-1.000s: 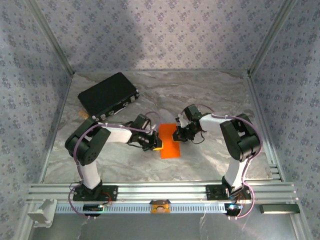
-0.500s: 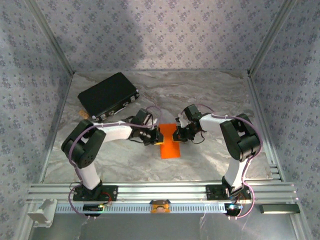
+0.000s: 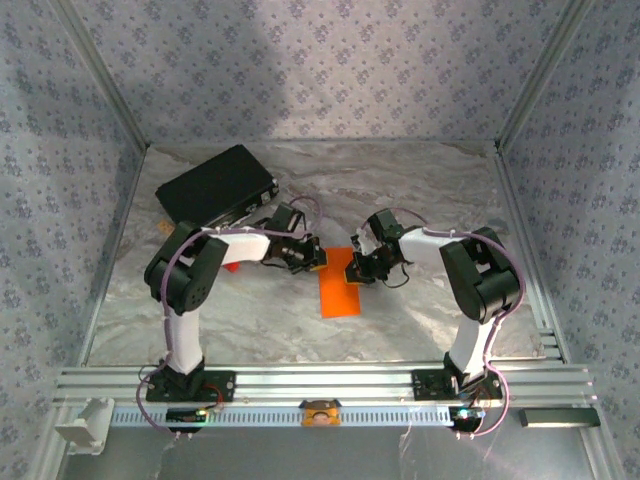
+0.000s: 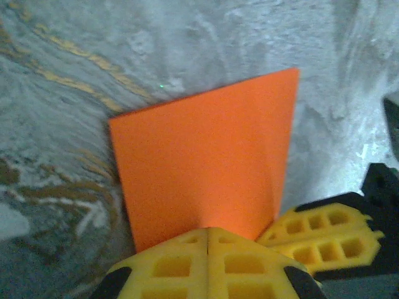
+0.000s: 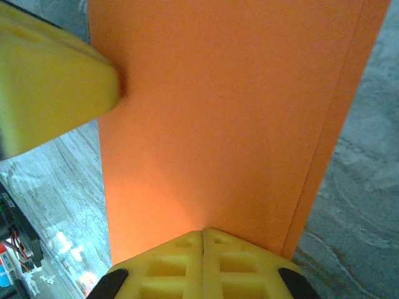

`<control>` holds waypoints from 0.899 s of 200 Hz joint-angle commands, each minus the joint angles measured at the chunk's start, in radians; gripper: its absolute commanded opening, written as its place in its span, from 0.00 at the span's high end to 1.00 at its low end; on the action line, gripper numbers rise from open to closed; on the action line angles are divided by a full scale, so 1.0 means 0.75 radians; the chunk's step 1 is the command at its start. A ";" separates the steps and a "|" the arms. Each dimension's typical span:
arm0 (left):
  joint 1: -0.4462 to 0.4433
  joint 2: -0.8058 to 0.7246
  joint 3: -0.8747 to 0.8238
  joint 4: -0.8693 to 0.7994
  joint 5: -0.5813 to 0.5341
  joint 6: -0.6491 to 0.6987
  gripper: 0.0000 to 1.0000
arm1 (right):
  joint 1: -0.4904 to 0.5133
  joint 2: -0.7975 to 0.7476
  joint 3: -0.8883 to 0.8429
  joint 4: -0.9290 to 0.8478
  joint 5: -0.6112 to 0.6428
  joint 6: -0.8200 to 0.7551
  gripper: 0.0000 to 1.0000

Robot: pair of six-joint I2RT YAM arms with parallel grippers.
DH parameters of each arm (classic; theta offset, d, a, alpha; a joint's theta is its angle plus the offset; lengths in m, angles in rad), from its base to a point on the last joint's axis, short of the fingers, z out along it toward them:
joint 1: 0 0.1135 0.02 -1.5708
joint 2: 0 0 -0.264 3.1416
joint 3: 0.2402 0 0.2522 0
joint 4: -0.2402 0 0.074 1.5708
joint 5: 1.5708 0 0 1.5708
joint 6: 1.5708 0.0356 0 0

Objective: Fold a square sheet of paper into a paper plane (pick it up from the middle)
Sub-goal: First fold the square sheet of paper in half at the center of the table.

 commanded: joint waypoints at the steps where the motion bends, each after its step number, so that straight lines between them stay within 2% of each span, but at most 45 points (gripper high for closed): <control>1: 0.007 0.031 0.060 0.018 -0.005 0.017 1.00 | 0.004 -0.014 0.001 -0.028 -0.012 -0.024 1.00; 41: 0.007 0.024 -0.053 0.044 -0.060 0.008 1.00 | 0.003 -0.022 -0.006 -0.023 -0.002 -0.018 0.99; 63: 0.016 -0.013 -0.063 0.048 -0.037 0.014 1.00 | 0.003 -0.014 0.000 -0.027 -0.004 -0.018 0.99; 92: 0.017 -0.068 0.039 -0.028 -0.026 0.062 0.99 | 0.002 -0.020 -0.001 -0.030 -0.004 -0.020 0.99; 136: 0.046 0.018 0.178 -0.152 -0.012 0.115 0.99 | -0.003 -0.024 -0.004 -0.026 -0.008 -0.021 0.98; 180: 0.080 0.083 0.173 -0.155 0.029 0.106 0.98 | -0.008 -0.048 -0.007 -0.016 -0.037 -0.014 0.84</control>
